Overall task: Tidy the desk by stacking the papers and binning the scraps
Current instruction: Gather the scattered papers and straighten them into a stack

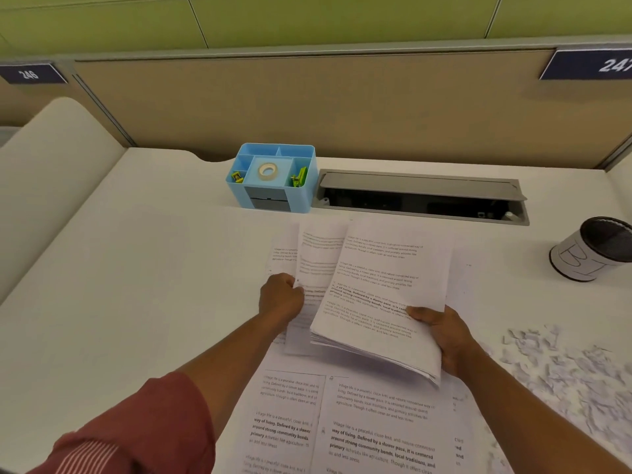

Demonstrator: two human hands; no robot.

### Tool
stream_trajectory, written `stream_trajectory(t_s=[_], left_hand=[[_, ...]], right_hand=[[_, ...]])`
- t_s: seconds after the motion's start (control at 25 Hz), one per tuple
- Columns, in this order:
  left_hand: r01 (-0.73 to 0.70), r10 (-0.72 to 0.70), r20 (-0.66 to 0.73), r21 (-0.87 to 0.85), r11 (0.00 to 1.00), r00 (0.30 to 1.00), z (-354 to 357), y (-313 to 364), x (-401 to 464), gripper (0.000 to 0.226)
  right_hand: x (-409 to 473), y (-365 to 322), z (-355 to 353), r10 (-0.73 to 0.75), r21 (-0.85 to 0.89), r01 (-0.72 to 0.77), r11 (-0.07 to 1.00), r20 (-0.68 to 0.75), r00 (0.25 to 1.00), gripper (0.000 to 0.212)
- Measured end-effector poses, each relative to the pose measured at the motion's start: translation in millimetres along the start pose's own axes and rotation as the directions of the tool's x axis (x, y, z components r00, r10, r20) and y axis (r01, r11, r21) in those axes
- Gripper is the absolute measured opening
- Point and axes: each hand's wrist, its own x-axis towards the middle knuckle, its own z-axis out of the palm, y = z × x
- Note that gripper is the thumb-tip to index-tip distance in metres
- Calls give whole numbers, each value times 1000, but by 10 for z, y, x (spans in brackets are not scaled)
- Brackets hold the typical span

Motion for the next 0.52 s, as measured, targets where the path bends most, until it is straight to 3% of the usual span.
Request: stream_trajectory(t_s=[0.2, 0.28, 0.44, 0.52], left_hand=[[96, -103, 7, 296, 950, 995, -256, -164, 32, 8], [95, -114, 38, 331, 939, 993, -272, -202, 58, 13], [45, -44, -22, 45, 998, 999, -292, -220, 47, 30], [30, -31, -70, -11, 999, 997, -311, -223, 12, 27]], right_hand=[[-17, -5, 28, -10, -11, 10, 1000, 20, 1000, 31], [-32, -15, 43, -17, -9, 17, 1000, 11, 1000, 30], [-58, -7, 59, -23, -3, 23, 1000, -1, 1000, 28], [-68, -5, 65, -27, -4, 27, 1000, -6, 1000, 29]])
